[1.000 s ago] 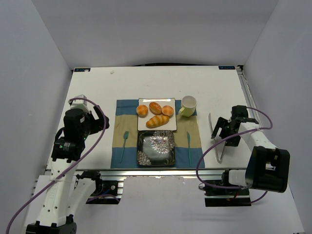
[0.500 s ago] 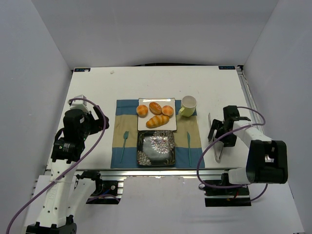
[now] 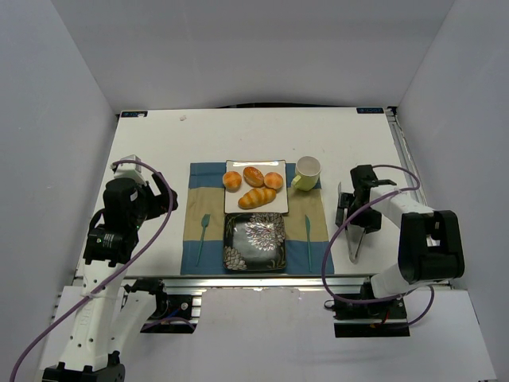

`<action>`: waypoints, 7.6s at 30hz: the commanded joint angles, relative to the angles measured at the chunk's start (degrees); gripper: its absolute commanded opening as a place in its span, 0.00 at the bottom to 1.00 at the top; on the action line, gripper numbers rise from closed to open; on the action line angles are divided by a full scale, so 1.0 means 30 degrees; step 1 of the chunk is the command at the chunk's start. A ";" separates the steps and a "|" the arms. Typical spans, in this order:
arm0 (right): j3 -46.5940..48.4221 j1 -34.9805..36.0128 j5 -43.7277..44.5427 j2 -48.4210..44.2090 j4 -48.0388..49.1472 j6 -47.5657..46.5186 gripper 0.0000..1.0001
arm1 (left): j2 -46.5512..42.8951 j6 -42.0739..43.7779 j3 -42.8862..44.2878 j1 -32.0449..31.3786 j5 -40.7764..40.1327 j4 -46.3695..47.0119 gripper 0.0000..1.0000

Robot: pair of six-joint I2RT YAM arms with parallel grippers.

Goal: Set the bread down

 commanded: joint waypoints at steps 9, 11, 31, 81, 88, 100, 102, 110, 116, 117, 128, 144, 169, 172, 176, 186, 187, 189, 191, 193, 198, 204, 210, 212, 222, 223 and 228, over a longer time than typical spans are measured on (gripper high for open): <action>0.0664 0.0016 -0.0101 0.0924 0.0711 -0.0277 0.89 | -0.0044 0.0261 0.0277 -0.0059 -0.0252 -0.0300 0.98; 0.0664 -0.0013 -0.0160 0.1040 0.0770 -0.0160 0.89 | -0.0073 0.0290 0.0277 -0.0059 -0.0252 -0.0330 0.98; -0.0362 -0.1097 -0.2065 0.0543 0.1561 0.0192 0.80 | -0.0162 0.0349 0.0160 -0.0059 -0.0428 -0.0477 0.98; 1.2494 -0.1010 -0.4932 -0.7423 -0.9452 0.0426 0.61 | 0.0072 0.0027 0.1009 -0.0059 0.0011 -0.0360 0.98; 1.3115 0.0043 -0.9766 -0.8597 -0.9601 0.1273 0.54 | -0.0220 -0.0617 0.1156 -0.0059 0.0158 0.0080 0.98; 1.0536 0.9442 -0.6440 -0.6698 -0.4448 0.5318 0.55 | -0.0543 -0.1556 0.0365 -0.0059 -0.0105 0.0725 0.98; 1.1354 1.1172 -0.5498 -0.5175 -0.4357 0.5173 0.56 | -0.0397 -0.1469 0.0539 -0.0059 -0.0222 0.0637 0.98; 1.3348 1.2905 -0.2740 -0.1454 -0.4093 0.3564 0.55 | -0.0074 -0.1116 0.0834 -0.0059 -0.0633 0.0110 0.98; 1.3905 1.3286 -0.2446 0.0102 -0.3655 0.2946 0.55 | -0.0044 -0.1292 0.0365 -0.0059 -0.0311 0.0519 0.98; 1.3993 1.3316 -0.2446 0.0307 -0.3625 0.2917 0.55 | -0.0015 -0.1350 0.0336 -0.0059 -0.0282 0.0607 0.98; 1.5107 1.3727 -0.2388 0.2506 -0.3331 0.2799 0.56 | 0.0219 -0.1351 0.0335 -0.0059 -0.0077 0.0813 0.98; 1.3995 1.3756 0.0776 0.2125 -0.5235 0.3737 0.58 | 0.0014 -0.1321 0.0042 -0.0059 0.0070 0.0901 0.98; 1.6660 1.3522 0.1773 0.5259 -0.4533 0.0691 0.58 | 0.0541 -0.0882 0.0042 -0.0059 -0.0076 0.1017 0.98; 1.6660 1.3317 0.1686 0.5610 -0.4270 0.0310 0.58 | 0.0658 -0.0853 0.0013 -0.0059 -0.0076 0.1105 0.98; 1.6660 1.2967 0.1772 0.5991 -0.3947 -0.0130 0.58 | 0.0747 -0.0794 -0.0045 -0.0059 -0.0135 0.1106 0.98; 1.6162 1.2408 0.0338 0.6783 -0.2571 -0.1419 0.58 | 0.0834 -0.0794 -0.0338 -0.0059 -0.0281 0.1222 0.98; 1.6220 1.2409 0.0164 0.7015 -0.2512 -0.1536 0.58 | 0.0834 -0.0794 -0.0396 -0.0059 -0.0281 0.1223 0.98; 1.6396 1.2408 0.0016 0.7280 -0.2511 -0.1683 0.58 | 0.0864 -0.0794 -0.0485 -0.0059 -0.0281 0.1252 0.98; 1.6484 1.2380 -0.0130 0.7632 -0.2540 -0.1800 0.58 | 0.0864 -0.0765 -0.0514 -0.0059 -0.0311 0.1252 0.98; 1.6484 1.2409 -0.0248 0.7865 -0.2511 -0.1800 0.57 | 0.0864 -0.0735 -0.0573 -0.0059 -0.0369 0.1252 0.98; 1.6192 1.2409 -0.0600 0.7984 -0.2570 -0.1742 0.56 | 0.0864 -0.0619 -0.0602 -0.0059 -0.0486 0.1223 0.98; 1.6074 1.2409 -0.0600 0.7780 -0.2599 -0.1566 0.51 | 0.0864 -0.0648 -0.0661 -0.0059 -0.0399 0.1281 0.98; 1.6512 1.2409 -0.0308 0.7429 -0.2862 -0.1332 0.45 | 0.0747 -0.0618 -0.0661 -0.0059 -0.0428 0.1194 0.98; 1.6950 1.2409 -0.0073 0.7253 -0.2950 -0.1156 0.45 | 0.0717 -0.0618 -0.0690 -0.0059 -0.0428 0.1165 0.98; 2.0346 1.2409 0.0367 0.6375 -0.4238 -0.0717 0.42 | 0.0659 -0.0794 -0.0749 -0.0059 -0.0311 0.1340 0.98; 2.0554 1.2409 0.0338 0.6228 -0.4384 -0.0687 0.42 | 0.0659 -0.0823 -0.0749 -0.0059 -0.0282 0.1369 0.98; 1.9508 1.2438 -0.0276 0.3806 -0.4944 -0.0483 0.42 | 0.0746 -0.0853 -0.0720 -0.0059 -0.0252 0.1603 0.98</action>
